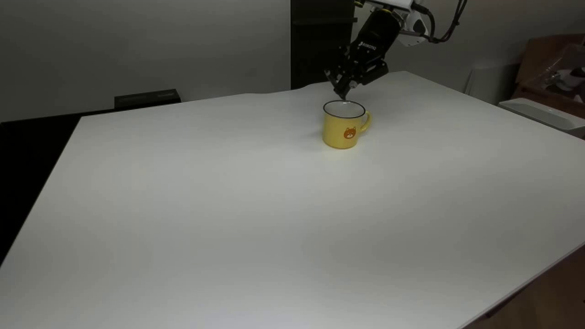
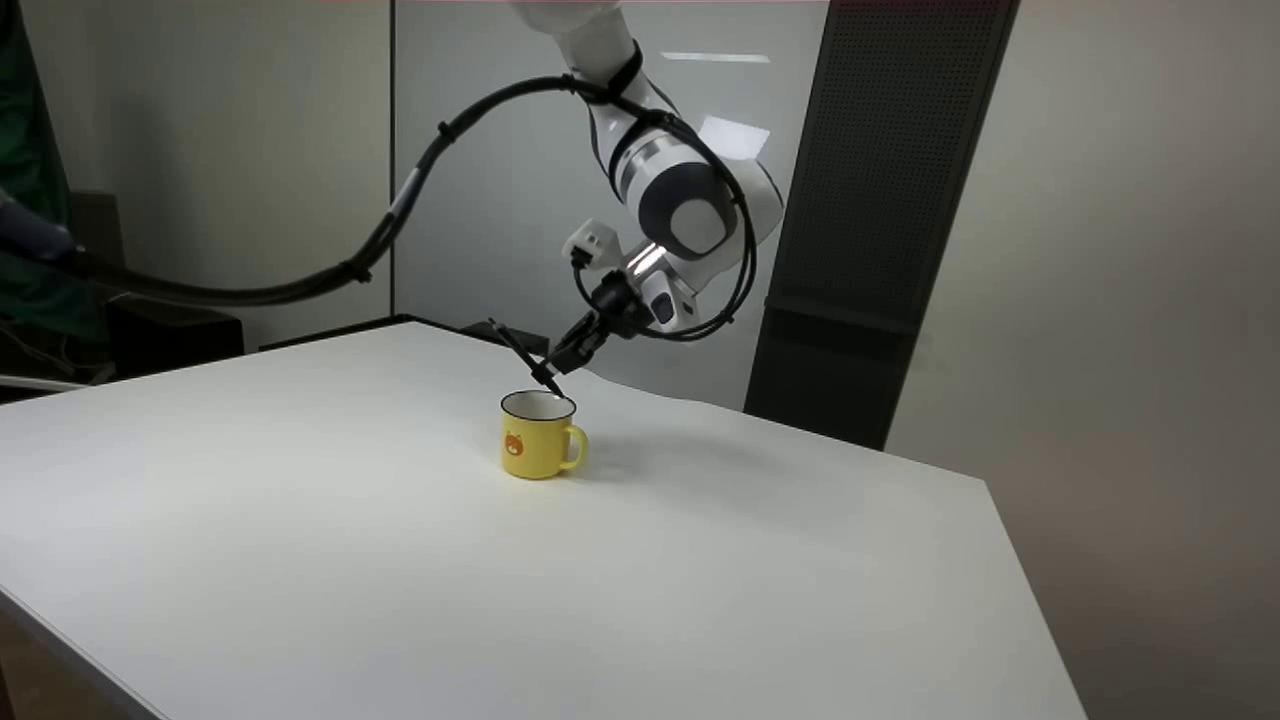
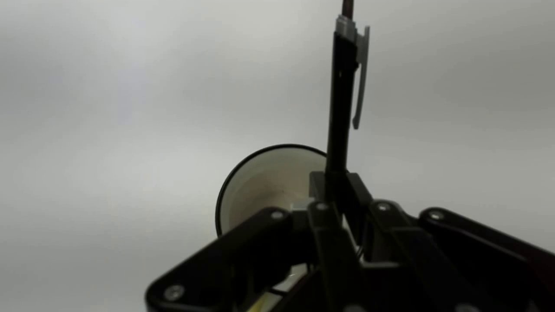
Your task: Put the pen in the cup
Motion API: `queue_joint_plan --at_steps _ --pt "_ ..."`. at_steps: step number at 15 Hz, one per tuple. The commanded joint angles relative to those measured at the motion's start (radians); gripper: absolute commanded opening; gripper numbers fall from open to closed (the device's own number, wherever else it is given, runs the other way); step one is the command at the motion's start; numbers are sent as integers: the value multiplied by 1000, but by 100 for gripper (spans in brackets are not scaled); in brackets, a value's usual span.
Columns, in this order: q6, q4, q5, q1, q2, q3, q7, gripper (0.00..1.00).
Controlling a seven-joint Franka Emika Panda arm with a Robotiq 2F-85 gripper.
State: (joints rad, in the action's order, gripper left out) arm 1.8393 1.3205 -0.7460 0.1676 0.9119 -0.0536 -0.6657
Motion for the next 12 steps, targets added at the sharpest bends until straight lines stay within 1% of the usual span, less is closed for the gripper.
queue_joint_plan --at_steps 1,12 --pt "-11 -48 -7 1 29 -2 -54 3" --pt "-24 -44 -3 12 55 -8 -86 3"
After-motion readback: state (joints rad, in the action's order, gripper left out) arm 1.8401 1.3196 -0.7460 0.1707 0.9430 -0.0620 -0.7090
